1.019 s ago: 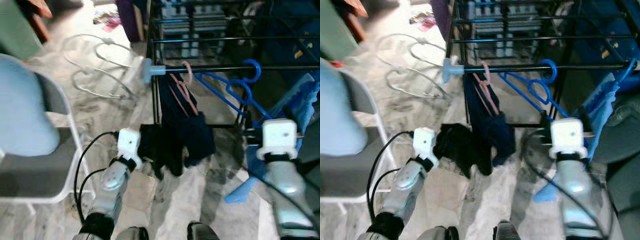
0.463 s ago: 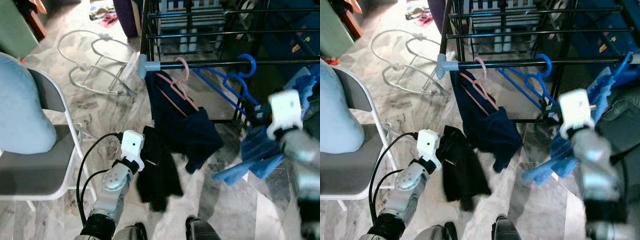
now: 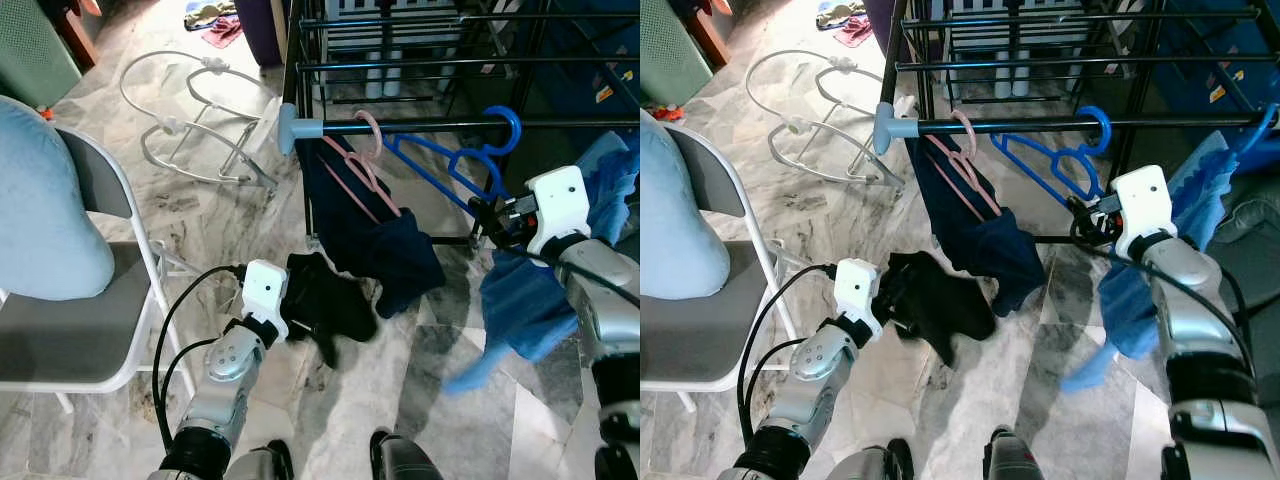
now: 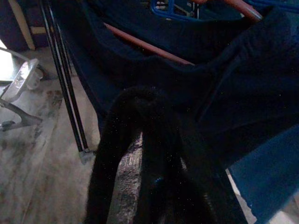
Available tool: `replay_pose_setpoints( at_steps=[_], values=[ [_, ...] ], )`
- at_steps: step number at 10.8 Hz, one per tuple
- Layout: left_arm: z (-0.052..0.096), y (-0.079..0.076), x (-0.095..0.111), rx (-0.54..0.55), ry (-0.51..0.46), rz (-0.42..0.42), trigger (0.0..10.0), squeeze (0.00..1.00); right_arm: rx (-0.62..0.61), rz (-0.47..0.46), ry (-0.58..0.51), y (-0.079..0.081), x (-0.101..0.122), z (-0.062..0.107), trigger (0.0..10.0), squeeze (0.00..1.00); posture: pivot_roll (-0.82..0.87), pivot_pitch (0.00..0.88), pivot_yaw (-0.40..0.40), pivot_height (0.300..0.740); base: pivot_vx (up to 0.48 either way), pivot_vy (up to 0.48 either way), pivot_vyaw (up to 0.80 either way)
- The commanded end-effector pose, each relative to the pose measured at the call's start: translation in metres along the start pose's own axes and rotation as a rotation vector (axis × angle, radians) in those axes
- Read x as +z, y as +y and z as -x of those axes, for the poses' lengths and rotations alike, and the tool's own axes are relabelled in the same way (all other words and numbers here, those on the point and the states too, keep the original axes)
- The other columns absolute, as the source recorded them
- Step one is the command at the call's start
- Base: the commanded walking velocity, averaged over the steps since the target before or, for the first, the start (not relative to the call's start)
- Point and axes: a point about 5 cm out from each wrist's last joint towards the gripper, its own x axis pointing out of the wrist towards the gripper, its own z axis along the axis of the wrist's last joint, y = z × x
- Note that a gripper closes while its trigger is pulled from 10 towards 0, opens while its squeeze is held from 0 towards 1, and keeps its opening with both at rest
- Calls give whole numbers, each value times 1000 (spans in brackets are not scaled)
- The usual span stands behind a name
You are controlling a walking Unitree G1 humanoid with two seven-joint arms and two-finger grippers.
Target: Hang hanger
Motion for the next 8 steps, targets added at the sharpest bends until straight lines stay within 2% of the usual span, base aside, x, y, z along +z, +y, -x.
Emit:
replay_pose_setpoints(
  at_steps=[1, 5, 8],
  values=[
    [1, 2, 1, 9, 1, -10, 10000, 0, 9, -16, 5, -1, 1, -2, 0, 0, -167, 248, 90, 740, 0, 0, 0],
    [1, 3, -1, 7, 17, -18, 10000, 0, 20, -99, 12, -10, 3, -5, 0, 0, -166, 243, 96, 740, 0, 0, 0],
    [-1, 1, -2, 2, 26, -20, 10000, 0, 42, -84, 49, -13, 2, -4, 0, 0, -175, 238, 93, 740, 0, 0, 0]
  ],
)
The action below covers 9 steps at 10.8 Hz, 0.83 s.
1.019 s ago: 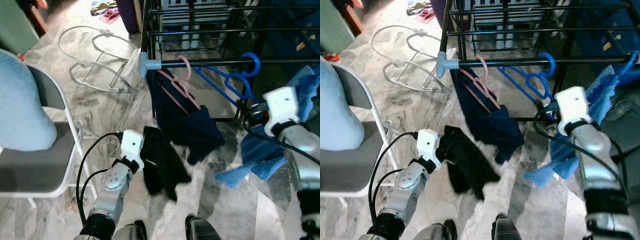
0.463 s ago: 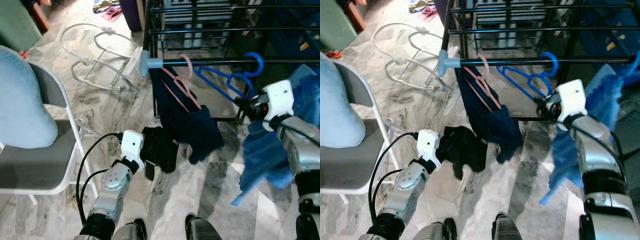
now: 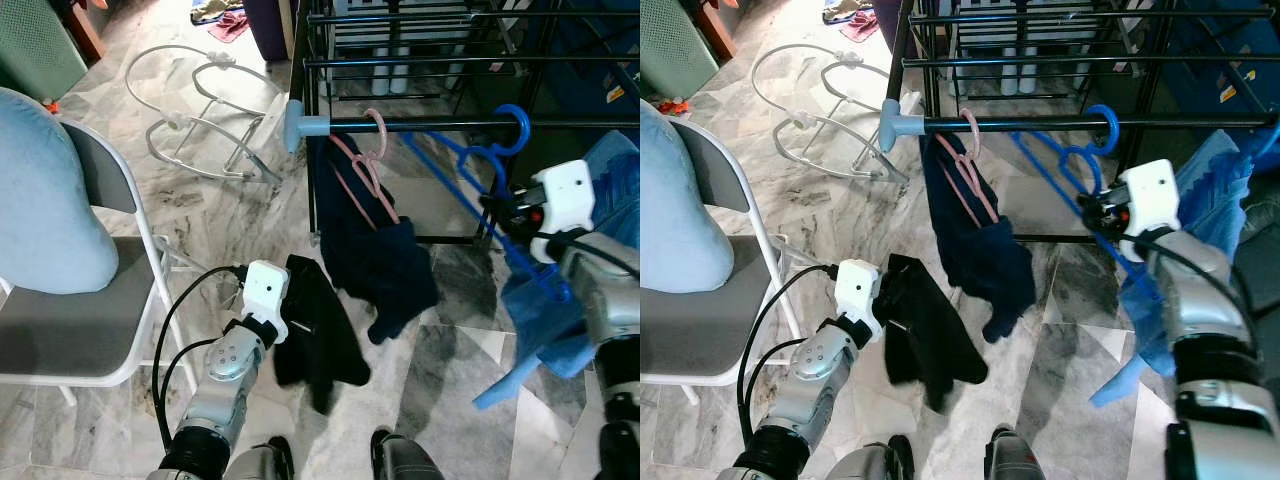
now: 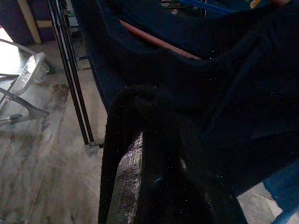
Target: Hang hanger
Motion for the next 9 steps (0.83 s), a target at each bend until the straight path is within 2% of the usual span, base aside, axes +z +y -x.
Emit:
replay_pose_setpoints(
  at_steps=[1, 9],
  values=[
    [-1, 0, 0, -5, 4, -5, 10000, 0, 9, 1, 21, -1, -1, -1, 0, 0, -173, 236, 91, 740, 0, 0, 0],
    [0, -3, -3, -4, 23, -12, 10000, 0, -46, 13, 39, -4, -8, 1, 0, 0, -180, 240, 90, 740, 0, 0, 0]
  ],
)
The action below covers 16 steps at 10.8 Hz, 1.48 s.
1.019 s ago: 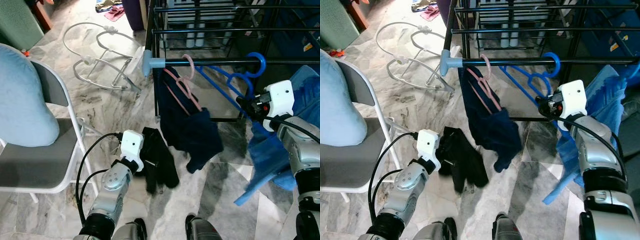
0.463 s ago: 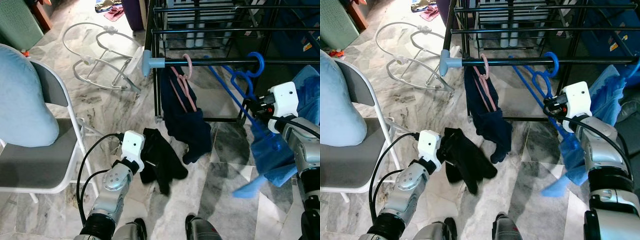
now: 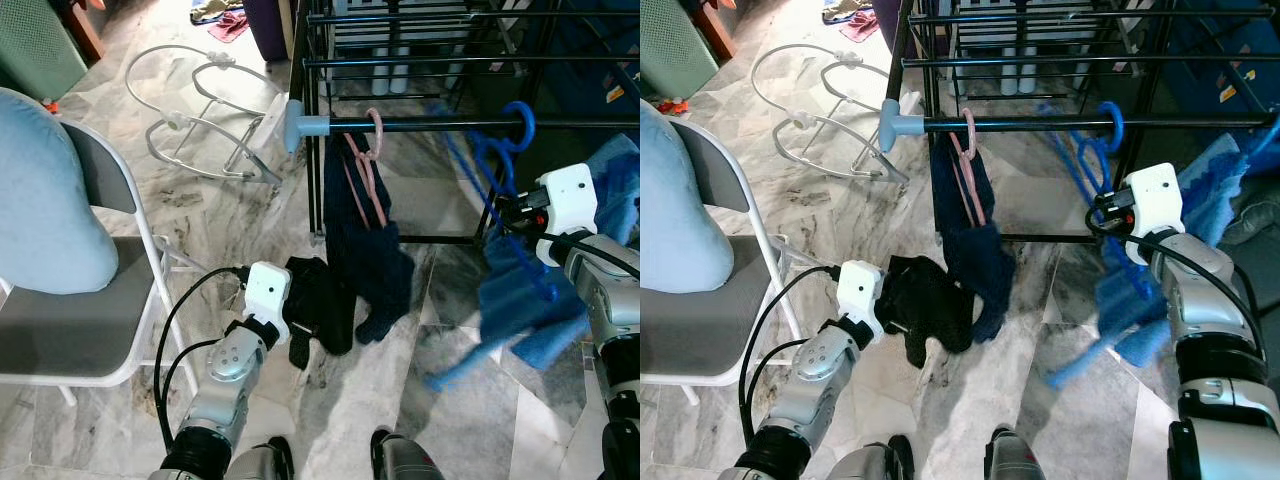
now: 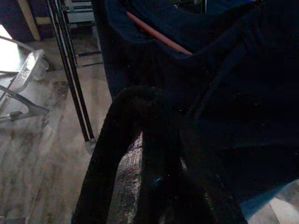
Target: Hang hanger
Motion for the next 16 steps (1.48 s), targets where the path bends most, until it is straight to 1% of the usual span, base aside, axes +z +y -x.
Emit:
replay_pose_setpoints(
  at_steps=[1, 2, 3, 4, 5, 6, 7, 8, 9, 10, 11, 12, 14, 16],
  values=[
    [0, -1, -2, -3, 10, -7, 10000, 0, -8, 10, -13, -1, 1, 1, 0, 0, -184, 240, 90, 740, 0, 0, 0],
    [0, -2, -2, -4, 10, -7, 10000, 0, -11, 12, -29, 0, 4, 1, 0, 0, -187, 239, 88, 740, 0, 0, 0],
    [0, -2, -2, -1, 11, -8, 10000, 0, -31, 15, -77, 5, 10, 2, 0, 0, -187, 237, 87, 740, 0, 0, 0],
    [0, -2, -2, 10, 1, -26, 10000, 0, -45, 22, -154, 17, 17, 5, 2039, 0, -185, 234, 85, 740, 0, 0, 0],
    [0, -2, -2, 14, 0, -28, 10000, 0, -57, -2, -210, 30, 20, 9, 8431, 0, -184, 232, 86, 740, 0, 0, 0],
    [0, -1, -2, 19, -1, -38, 10000, 0, -64, -70, -258, 48, 16, 18, 10000, 0, -182, 229, 85, 740, 0, 0, 0],
    [1, 2, -6, 56, 18, -72, 10000, 0, -127, -162, -242, 66, -4, 31, 10000, 0, -180, 226, 87, 740, 0, 0, 0],
    [1, 4, -8, 74, 30, -86, 10000, 0, -168, -217, -223, 73, -16, 39, 10000, 0, -187, 228, 97, 740, 0, 0, 0],
    [2, 7, -13, 93, 62, -96, 10000, 0, -213, -276, -187, 93, -37, 51, 10000, 0, -199, 231, 103, 740, 0, 0, 0],
    [1, 7, -14, 97, 69, -107, 10000, 0, -222, -274, -174, 99, -42, 56, 10000, 0, -208, 230, 110, 740, 0, 0, 0],
    [-1, 7, -16, 114, 85, -134, 10000, 0, -244, -300, -107, 112, -64, 63, 10000, 0, -215, 226, 113, 740, 0, 0, 0],
    [-3, 5, -18, 132, 99, -164, 10000, 0, -254, -304, -45, 119, -81, 68, 10000, 0, -220, 220, 112, 740, 0, 0, 0],
    [-3, 5, -23, 155, 120, -184, 10000, 0, -260, -342, 65, 128, -107, 72, 10000, 0, -215, 214, 102, 740, 0, 0, 0],
    [-1, 5, -26, 167, 123, -184, 10000, 0, -211, -348, 72, 140, -107, 69, 10000, 0, -200, 211, 84, 740, -345, 0, 0]
  ],
)
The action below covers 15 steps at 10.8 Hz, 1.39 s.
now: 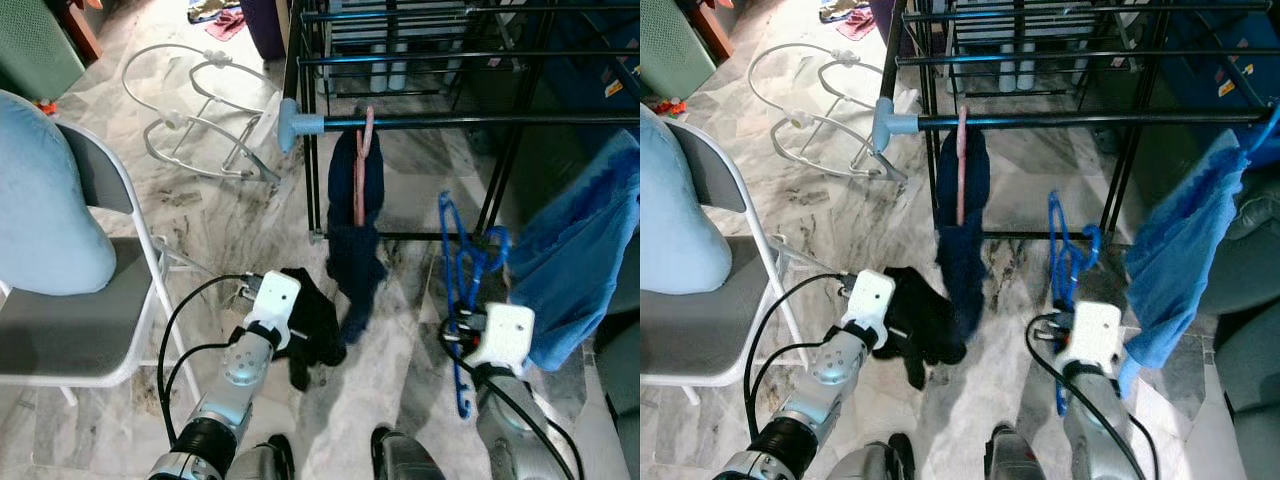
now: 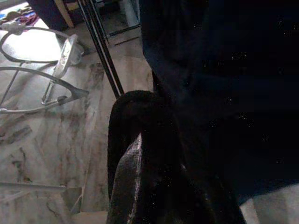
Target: Hang hanger
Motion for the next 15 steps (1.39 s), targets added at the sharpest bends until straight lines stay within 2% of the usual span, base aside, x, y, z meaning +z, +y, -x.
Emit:
replay_pose_setpoints(
  at_steps=[1, 4, 7, 9, 10, 11, 12, 13, 15],
  values=[
    [4, 2, -7, 16, 16, -3, 10000, 0, 12, 1, 31, 4, -9, 3, 10000, 0, -196, 210, 80, 740, -341, 0, 0],
    [6, 3, -10, 36, 23, -12, 10000, 0, 36, 29, 55, 8, -13, 0, 10000, 0, -188, 210, 74, 740, -346, 0, 0],
    [1, 0, -10, 45, 40, -16, 10000, 0, 81, 53, 115, 14, -24, -2, 10000, 0, -199, 160, 62, 740, -401, 0, 0],
    [0, -6, -14, 43, 61, -21, 10000, 0, 82, 42, 166, 11, -33, -4, 10000, 0, -189, 131, 55, 740, -360, 0, 0],
    [3, -7, -18, 34, 72, -32, 10000, 0, 94, 78, 198, 12, -40, -5, 10000, 0, -187, 106, 52, 740, -300, 0, 0],
    [4, -3, -22, 30, 85, -41, 10000, 0, 122, 118, 215, 22, -41, -8, 10000, 0, -187, 94, 44, 740, -255, 0, 0],
    [5, -2, -25, 28, 100, -49, 10000, 0, 135, 139, 207, 27, -41, -10, 10000, 0, -183, 76, 36, 740, -244, 0, 0],
    [5, -1, -26, 36, 107, -55, 10000, 0, 157, 237, 187, 29, -42, -12, 10000, 0, -176, 59, 28, 740, 0, 0, 0],
    [6, 1, -29, 65, 123, -45, 10000, 0, 141, 192, 166, 27, -39, -14, 10000, 0, -185, 88, 32, 740, 0, 0, 0]
  ],
)
